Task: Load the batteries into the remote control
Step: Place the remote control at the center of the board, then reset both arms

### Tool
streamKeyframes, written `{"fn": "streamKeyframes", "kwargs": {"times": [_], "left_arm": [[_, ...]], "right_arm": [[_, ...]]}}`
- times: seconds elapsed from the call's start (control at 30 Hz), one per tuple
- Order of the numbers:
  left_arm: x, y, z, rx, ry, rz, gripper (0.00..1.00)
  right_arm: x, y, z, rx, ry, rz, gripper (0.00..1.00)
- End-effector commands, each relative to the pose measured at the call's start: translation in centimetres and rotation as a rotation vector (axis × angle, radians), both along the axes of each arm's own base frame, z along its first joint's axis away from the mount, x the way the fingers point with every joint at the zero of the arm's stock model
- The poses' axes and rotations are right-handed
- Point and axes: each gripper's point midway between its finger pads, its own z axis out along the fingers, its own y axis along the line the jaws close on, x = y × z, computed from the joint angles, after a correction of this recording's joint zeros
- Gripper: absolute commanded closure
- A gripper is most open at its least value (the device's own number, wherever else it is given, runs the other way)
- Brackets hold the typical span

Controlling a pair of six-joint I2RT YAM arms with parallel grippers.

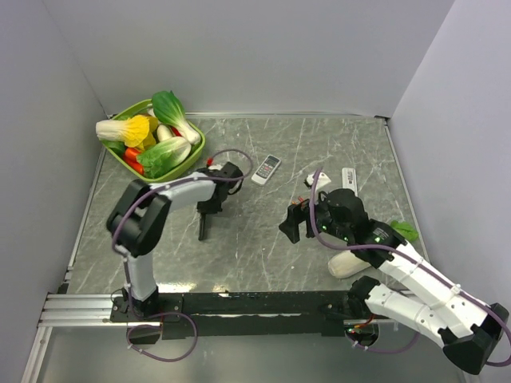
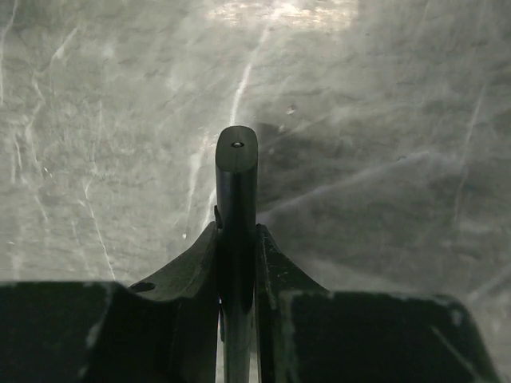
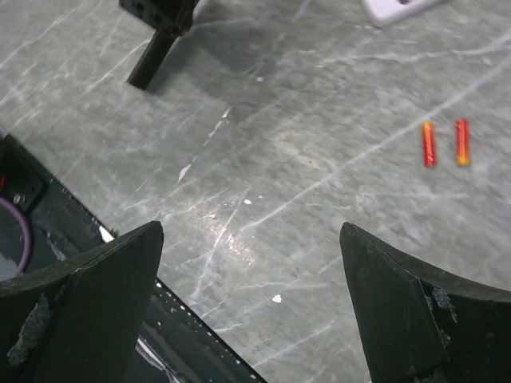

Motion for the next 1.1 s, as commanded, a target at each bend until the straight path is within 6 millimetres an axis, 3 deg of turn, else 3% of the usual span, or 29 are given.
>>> {"fn": "streamKeyframes", "kwargs": {"times": [0.0,0.13,0.17,0.27,0.37,0.5,0.53,0.6,0.63,0.7,0.73,0.77,0.8,0.83,0.87,0.9,0.97,1.0,1.07], "left_arm": [[-0.2,0.2,-0.3,0.193,0.051,-0.038,0.75],[-0.8,-1.4,-1.6,0.188,0.089,-0.07,0.5],[-0.8,-2.2,-1.3,0.161,0.073,-0.082,0.35],[-1.0,-3.6,-0.3,0.094,0.054,-0.101,0.14],[-0.7,-4.9,1.4,0.021,0.02,-0.11,0.01],[0.2,-6.9,5.3,-0.108,-0.07,-0.139,0.0],[0.5,-7.3,7.3,-0.158,-0.117,-0.149,0.01],[0.6,-8.4,9.5,-0.248,-0.16,-0.178,0.03],[1.1,-9.0,12.1,-0.322,-0.231,-0.187,0.03],[1.0,-9.5,14.2,-0.413,-0.271,-0.207,0.03],[1.5,-9.2,17.1,-0.484,-0.349,-0.207,0.03],[1.0,-9.2,17.5,-0.537,-0.347,-0.221,0.03],[0.7,-8.6,20.0,-0.6,-0.408,-0.225,0.03],[1.7,-7.7,21.7,-0.653,-0.477,-0.205,0.03],[1.3,-6.8,21.3,-0.672,-0.483,-0.195,0.03],[0.7,-5.8,23.8,-0.732,-0.556,-0.2,0.03],[0.9,-3.1,24.5,-0.744,-0.647,-0.15,0.03],[0.3,-1.3,26.6,-0.744,-0.736,-0.129,0.03],[-0.3,0.8,27.2,-0.719,-0.815,-0.094,0.03]], "right_arm": [[0.4,-1.8,0.9,0.05,0.015,-0.154,0.0],[0.0,-2.5,1.1,0.067,0.026,-0.191,0.0],[0.0,-2.9,1.2,0.063,0.025,-0.205,0.0],[0.2,-3.8,1.5,0.077,0.012,-0.264,0.0],[0.6,-5.5,2.1,0.069,-0.027,-0.353,0.0],[0.9,-7.8,3.1,0.105,-0.107,-0.457,0.0],[0.6,-8.3,3.8,0.14,-0.14,-0.47,0.0],[0.5,-9.1,4.1,0.163,-0.177,-0.492,0.0],[0.3,-10.2,4.7,0.179,-0.205,-0.533,0.0],[-0.2,-11.5,5.7,0.198,-0.246,-0.569,0.0],[-0.2,-12.2,6.0,0.194,-0.263,-0.594,0.0],[-0.3,-12.8,6.4,0.198,-0.279,-0.613,0.0],[-0.7,-13.5,7.0,0.209,-0.308,-0.625,0.0],[-0.7,-14.1,7.4,0.214,-0.334,-0.648,0.0],[-0.7,-14.6,7.5,0.211,-0.351,-0.663,0.0],[-1.0,-15.3,8.1,0.217,-0.382,-0.676,0.0],[-1.1,-16.5,8.6,0.217,-0.419,-0.724,0.0],[-1.3,-17.1,8.9,0.215,-0.443,-0.735,0.0],[-1.5,-17.8,9.4,0.228,-0.47,-0.759,0.0]]}}
